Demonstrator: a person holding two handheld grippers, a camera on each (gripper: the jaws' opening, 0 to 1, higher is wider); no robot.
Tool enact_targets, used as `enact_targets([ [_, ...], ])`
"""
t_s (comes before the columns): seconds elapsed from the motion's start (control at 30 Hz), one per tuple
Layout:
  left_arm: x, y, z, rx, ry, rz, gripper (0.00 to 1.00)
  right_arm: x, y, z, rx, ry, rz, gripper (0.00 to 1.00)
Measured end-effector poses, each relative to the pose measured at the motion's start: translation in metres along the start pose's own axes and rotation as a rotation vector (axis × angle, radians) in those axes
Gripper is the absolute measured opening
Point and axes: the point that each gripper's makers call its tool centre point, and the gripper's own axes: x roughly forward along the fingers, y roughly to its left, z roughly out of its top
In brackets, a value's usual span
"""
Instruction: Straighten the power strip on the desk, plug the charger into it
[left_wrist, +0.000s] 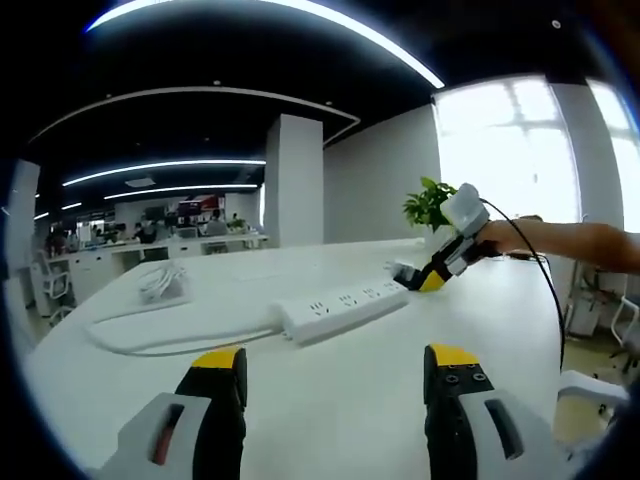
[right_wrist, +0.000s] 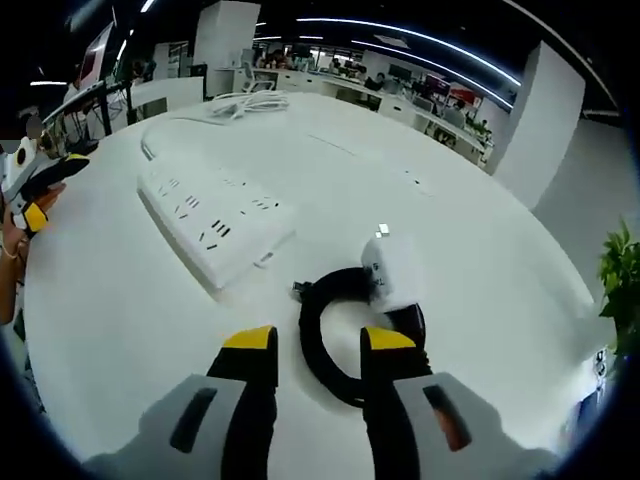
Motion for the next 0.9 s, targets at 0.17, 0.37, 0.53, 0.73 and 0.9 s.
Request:
enact_targets([
  [0.17, 0.0001, 0.0023, -0.0008, -0.005, 0.002, 0.003, 0.73, 0.0016, 0.0018, 0.0012, 0.005, 0.002, 0.009, 0.28],
  [0.37, 0.0000, 0.0008, -0.0006, -0.009, -0.003, -0.001, 0.73, -0.0014, 0.0073, -0.0010, -0.008, 0.013, 0.011, 0.24],
  [0.53, 0.0006, 0.0026, -0.0011, -0.003, 0.006, -0.002, 0.73, -0.0022, 0.0089, -0.0067, -0.027, 0.041, 0.016, 0.22],
  [0.73, 0.0000, 0.0031, -0.0020, -0.010, 0.007, 0.001, 0.73, -0.0011, 0.0070, -0.0069, -0.030, 0.045, 0.025, 0.18],
  [0.9, 0.0014, 0.0018, -0.0033, -0.006, 0.013, -0.005, 0.73, 0.0008, 0.0031, -0.0061, -0.039, 0.049, 0.028, 0.14],
])
